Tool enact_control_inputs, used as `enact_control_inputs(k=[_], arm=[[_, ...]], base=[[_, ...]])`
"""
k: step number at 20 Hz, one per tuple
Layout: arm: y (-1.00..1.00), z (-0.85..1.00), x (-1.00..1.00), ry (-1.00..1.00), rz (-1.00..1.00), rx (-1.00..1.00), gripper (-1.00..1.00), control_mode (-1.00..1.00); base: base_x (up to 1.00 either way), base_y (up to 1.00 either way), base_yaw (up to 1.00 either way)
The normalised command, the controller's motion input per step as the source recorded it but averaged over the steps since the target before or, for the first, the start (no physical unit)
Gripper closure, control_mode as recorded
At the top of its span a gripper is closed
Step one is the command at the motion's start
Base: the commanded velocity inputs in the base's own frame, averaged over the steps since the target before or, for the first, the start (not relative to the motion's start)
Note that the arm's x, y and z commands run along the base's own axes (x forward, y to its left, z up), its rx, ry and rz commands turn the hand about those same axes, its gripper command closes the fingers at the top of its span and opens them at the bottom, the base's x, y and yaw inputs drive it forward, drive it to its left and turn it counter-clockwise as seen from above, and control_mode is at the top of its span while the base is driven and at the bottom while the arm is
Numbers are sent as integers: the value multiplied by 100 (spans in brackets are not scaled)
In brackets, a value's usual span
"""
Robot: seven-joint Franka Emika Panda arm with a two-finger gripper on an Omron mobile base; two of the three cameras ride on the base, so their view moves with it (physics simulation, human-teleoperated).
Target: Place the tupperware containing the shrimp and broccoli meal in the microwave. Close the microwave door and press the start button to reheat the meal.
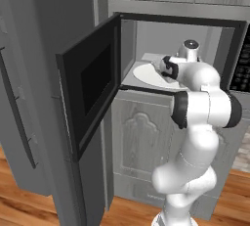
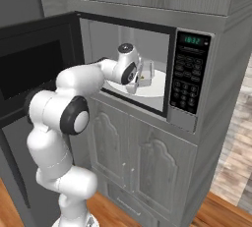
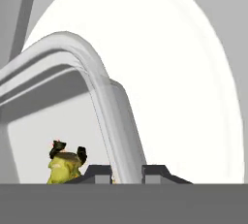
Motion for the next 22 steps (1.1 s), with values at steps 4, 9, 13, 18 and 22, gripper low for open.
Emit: enact_control_inputs(k=[4, 9, 13, 18, 22], arm=[[-5, -15, 20, -3, 0, 0, -100, -100], [6, -4, -35, -10, 0, -1, -100, -100], [13, 18, -72, -16, 3, -3, -100, -100], [27, 46, -78, -16, 18, -6, -100, -100], [45, 56, -99, -6, 39, -21, -100, -100]], base=[[0, 0, 0], [0, 0, 0], [0, 0, 0], [0, 0, 0], [0, 0, 0]])
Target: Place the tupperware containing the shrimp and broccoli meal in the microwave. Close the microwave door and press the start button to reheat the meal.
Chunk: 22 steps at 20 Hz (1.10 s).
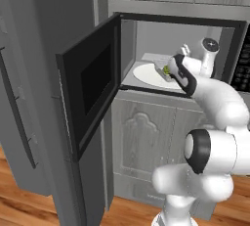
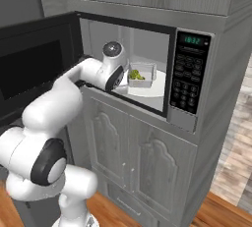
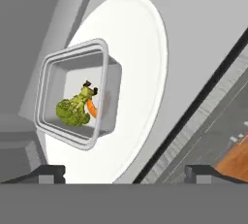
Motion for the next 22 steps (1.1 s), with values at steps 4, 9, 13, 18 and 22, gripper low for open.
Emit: enact_control_inputs(k=[4, 9, 13, 18, 22], arm=[[38, 56, -100, -4, 45, -39, -100, -100], [35, 63, -100, -2, 38, -59, -100, -100], [29, 62, -100, 0, 34, -66, -100, -100], [20, 59, -100, -15, 30, -54, -100, -100], [30, 34, -89, -19, 25, -32, -100, -100]], base=[[0, 0, 0], [0, 0, 0], [0, 0, 0], [0, 0, 0], [0, 0, 0]])
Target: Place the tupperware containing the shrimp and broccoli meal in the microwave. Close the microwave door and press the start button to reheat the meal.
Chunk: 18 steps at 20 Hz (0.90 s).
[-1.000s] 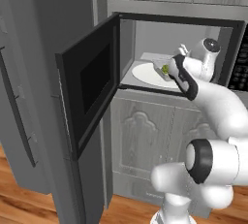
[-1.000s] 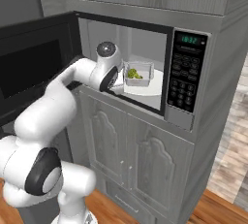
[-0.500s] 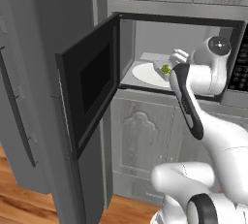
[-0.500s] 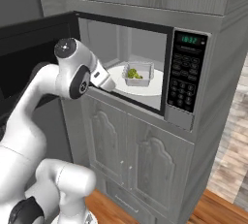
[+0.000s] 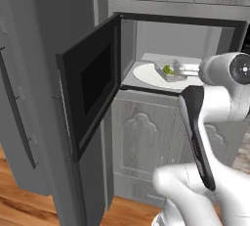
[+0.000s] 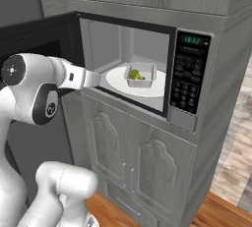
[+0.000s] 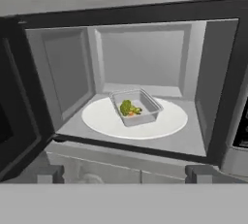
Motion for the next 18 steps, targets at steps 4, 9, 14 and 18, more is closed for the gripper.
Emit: enact_control_inputs(k=[4, 9, 14, 18], arm=[[62, 46, -76, 0, 25, -25, -100, -100], [80, 54, -74, 0, 26, -30, -100, -100], [88, 37, -67, 0, 20, -35, -100, -100], [83, 6, -52, 0, 7, -38, -100, -100]], base=[[0, 0, 0], [0, 0, 0], [0, 0, 0], [0, 0, 0]])
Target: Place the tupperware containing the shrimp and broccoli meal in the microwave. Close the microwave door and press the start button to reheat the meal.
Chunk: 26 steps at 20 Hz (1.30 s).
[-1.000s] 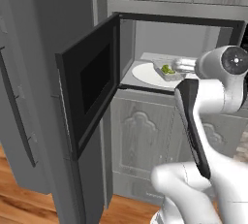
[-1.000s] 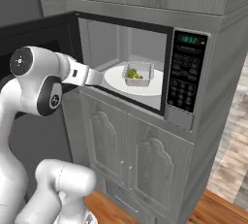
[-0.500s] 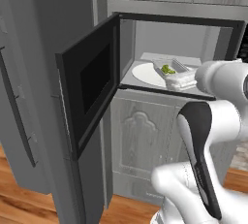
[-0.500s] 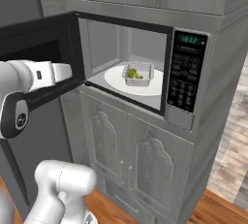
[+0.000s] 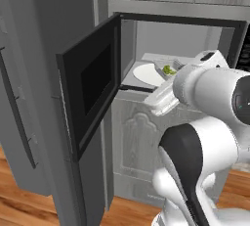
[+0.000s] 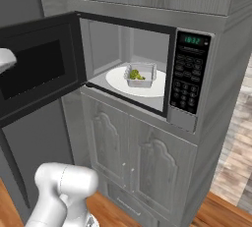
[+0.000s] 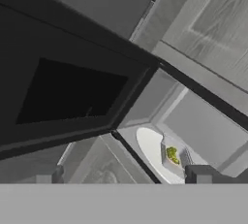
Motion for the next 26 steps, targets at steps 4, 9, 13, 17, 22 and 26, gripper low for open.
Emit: enact_control_inputs(k=[4, 9, 13, 17, 22, 26], arm=[[86, 0, -38, 0, 0, -40, -100, -100], [73, 0, -6, 0, 0, -36, -100, -100], [67, -6, 0, 0, 0, -35, -100, -100], [68, -11, 0, -2, 0, -37, -100, -100], [61, -16, 5, 0, 0, -32, -100, -100], [58, -19, 16, -1, 0, -27, -100, -100]], base=[[0, 0, 0], [0, 0, 0], [0, 0, 0], [0, 0, 0], [0, 0, 0], [0, 0, 0]])
